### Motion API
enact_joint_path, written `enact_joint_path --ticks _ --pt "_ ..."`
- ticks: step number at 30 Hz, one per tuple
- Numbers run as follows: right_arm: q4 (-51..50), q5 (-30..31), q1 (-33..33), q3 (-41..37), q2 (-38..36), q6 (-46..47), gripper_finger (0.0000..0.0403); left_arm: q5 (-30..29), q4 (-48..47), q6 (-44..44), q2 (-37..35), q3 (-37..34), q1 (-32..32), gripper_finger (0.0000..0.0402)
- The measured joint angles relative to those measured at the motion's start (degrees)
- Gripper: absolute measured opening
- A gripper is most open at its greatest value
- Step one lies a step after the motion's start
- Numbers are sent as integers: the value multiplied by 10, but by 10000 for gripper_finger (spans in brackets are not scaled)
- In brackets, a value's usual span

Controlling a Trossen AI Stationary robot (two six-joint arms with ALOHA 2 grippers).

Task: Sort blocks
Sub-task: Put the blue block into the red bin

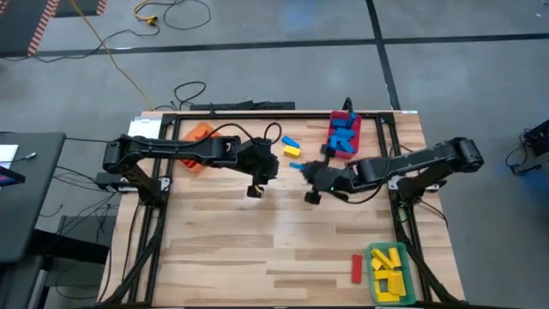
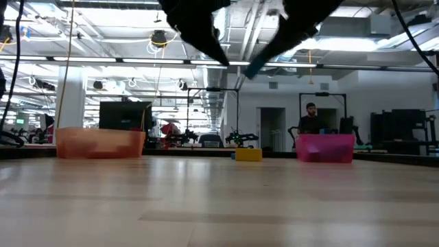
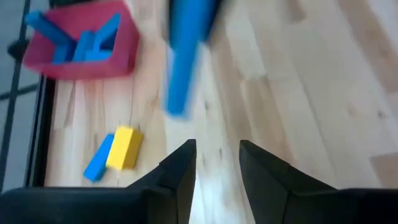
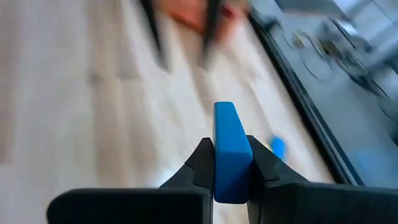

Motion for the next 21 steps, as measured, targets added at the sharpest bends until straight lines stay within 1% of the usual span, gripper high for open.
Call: enact_joint_path --ticks 3,6,10,12,15,18,21 --pt "-82 24 -17 0 -23 36 50 -6 -38 -15 0 0 6 127" --pt "-179 25 -49 0 -52 84 50 5 -54 -37 0 -11 10 131" --pt "-294 23 -117 0 -87 138 51 36 -39 -56 -1 -58 10 132" --pt "-333 9 -158 0 -101 146 53 48 -9 -64 -1 -89 7 132" --pt "-354 -38 -231 0 -111 139 55 65 56 -74 -1 -142 4 132" --pt "-353 -92 -308 0 -108 105 56 73 128 -88 0 -184 -1 132" --pt "-341 -122 -376 0 -88 71 56 79 192 -105 0 -214 -6 132"
